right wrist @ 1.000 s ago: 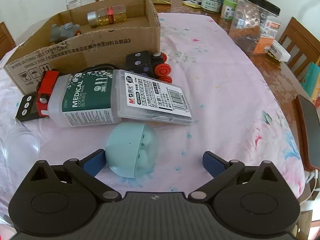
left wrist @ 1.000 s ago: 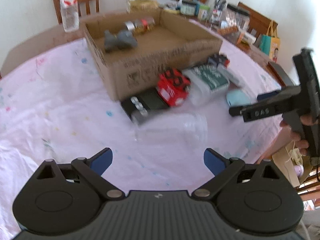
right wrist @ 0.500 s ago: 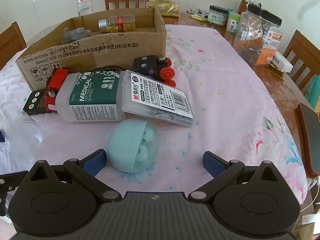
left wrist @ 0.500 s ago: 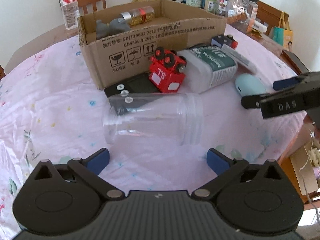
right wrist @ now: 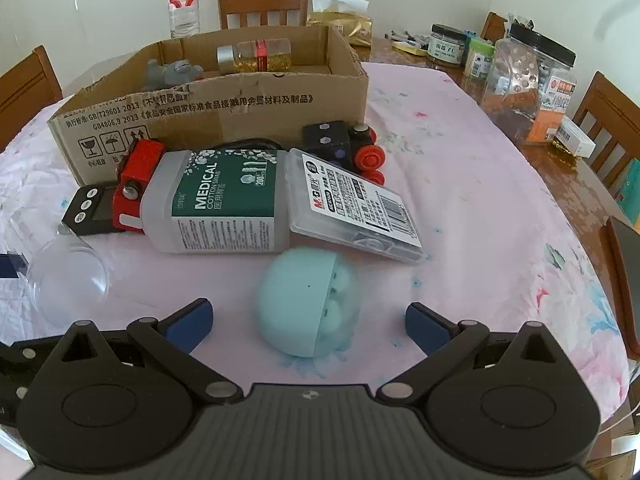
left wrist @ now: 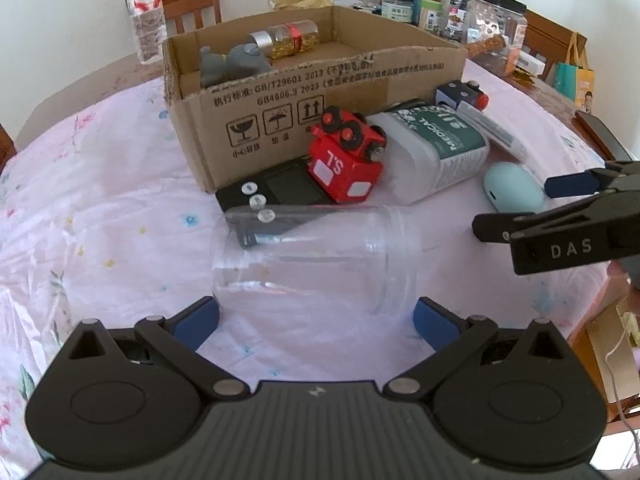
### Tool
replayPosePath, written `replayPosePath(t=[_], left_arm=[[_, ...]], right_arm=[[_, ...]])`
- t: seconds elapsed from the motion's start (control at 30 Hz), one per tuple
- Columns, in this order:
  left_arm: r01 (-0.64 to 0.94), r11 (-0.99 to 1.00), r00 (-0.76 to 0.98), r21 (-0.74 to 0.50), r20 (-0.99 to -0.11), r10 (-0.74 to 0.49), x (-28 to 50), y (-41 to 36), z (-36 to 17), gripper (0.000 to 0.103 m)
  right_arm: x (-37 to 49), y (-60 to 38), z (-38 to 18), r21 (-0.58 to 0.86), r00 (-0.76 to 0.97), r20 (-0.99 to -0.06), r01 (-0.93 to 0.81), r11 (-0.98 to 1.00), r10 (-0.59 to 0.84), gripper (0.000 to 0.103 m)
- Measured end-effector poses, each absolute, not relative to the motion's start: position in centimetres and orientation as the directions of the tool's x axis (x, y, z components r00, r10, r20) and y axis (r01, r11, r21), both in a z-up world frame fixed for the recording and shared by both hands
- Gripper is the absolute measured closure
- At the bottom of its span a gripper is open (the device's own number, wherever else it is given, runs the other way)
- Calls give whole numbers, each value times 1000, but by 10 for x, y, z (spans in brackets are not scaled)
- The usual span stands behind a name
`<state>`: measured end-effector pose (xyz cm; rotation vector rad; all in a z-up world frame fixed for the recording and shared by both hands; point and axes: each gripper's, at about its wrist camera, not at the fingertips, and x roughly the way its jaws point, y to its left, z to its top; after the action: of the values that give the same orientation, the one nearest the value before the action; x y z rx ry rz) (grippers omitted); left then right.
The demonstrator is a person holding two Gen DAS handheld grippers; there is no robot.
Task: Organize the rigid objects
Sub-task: 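Grasp the clear jar with the left gripper while the right gripper grasps the blue case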
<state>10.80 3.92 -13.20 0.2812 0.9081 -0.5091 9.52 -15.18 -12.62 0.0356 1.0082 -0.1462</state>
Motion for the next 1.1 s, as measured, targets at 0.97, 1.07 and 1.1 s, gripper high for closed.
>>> replayPosePath(t=[0.97, 1.07, 1.1], left_arm=[[530, 848, 530, 6, -782, -326, 124, 48, -116, 13], [531, 847, 529, 5, -783, -328, 125, 47, -116, 13], [531, 847, 529, 4, -783, -327, 125, 47, -116, 13]], right_arm=[[98, -142, -120, -44, 533, -836, 166, 985, -127, 19], [100, -144, -118, -49, 529, -836, 192, 980, -145, 27], [100, -144, -118, -54, 532, -833, 194, 979, -151, 27]])
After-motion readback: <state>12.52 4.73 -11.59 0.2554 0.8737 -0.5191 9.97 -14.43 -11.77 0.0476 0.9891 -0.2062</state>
